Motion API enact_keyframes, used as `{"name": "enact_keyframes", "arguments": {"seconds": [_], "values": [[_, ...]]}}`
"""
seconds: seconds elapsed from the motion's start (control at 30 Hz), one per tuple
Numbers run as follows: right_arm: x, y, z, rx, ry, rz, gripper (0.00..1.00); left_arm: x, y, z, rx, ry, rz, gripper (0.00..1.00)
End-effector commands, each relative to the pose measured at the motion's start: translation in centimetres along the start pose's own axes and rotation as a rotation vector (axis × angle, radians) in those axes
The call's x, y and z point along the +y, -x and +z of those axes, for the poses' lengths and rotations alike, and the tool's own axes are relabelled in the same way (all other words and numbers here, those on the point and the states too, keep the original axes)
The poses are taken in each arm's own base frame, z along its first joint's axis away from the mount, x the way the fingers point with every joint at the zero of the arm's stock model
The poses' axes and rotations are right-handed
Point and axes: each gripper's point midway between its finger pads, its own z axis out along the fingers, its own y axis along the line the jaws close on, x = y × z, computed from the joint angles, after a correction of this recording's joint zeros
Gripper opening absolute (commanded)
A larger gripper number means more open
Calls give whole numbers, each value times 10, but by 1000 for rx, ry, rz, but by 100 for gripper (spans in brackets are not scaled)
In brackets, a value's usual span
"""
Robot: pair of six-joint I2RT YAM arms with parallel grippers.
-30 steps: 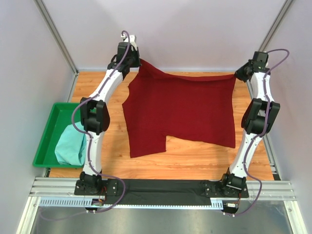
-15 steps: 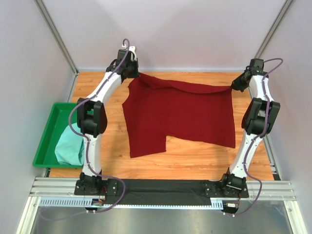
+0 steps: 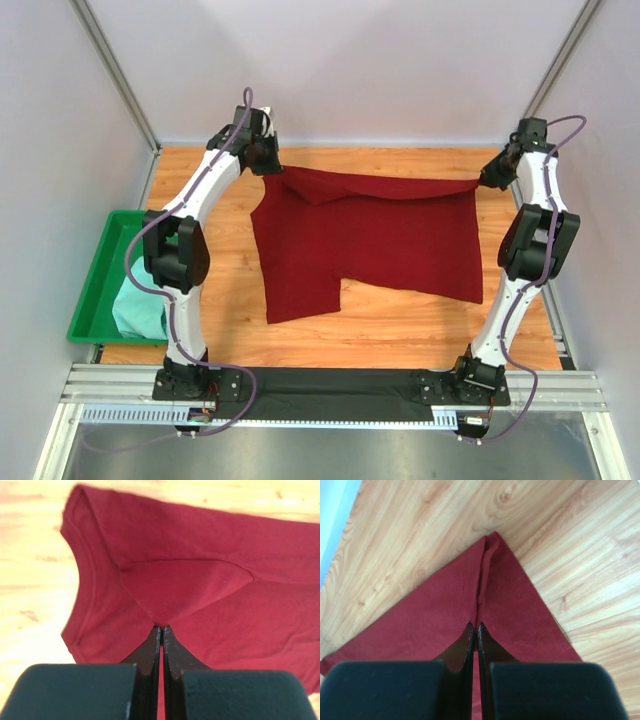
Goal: Fold and stack the t-shirts
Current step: Fold the tshirt
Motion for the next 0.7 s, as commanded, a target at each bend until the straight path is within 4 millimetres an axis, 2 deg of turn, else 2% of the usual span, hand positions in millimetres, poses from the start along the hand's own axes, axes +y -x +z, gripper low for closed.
{"name": "enact_keyframes", "arguments": {"seconds": [0.0,0.3,0.43,0.57,0.6,0.63,0.67], "values": [[-10,0,-16,-6,-36,-18,0,-6,1,-23,20,-21,-44,0],[-27,-19,-7,39,-81,-17,3,10,-8,-29,88,4,-111,0],[-30,-24,0,57,-89,-23,10,12,-9,-28,106,-7,-114,0],[-32,-33,2,74,-120,-68,29,7,-29,-13,165,-64,-123,0],[-32,-33,-2,64,-130,-105,34,5,-33,-11,175,-84,-126,0],[-19,-33,-14,34,-123,-146,41,4,-33,-8,173,-94,-125,0],[-17,-41,-18,29,-129,-178,49,5,-38,-3,189,-97,-128,0]]}}
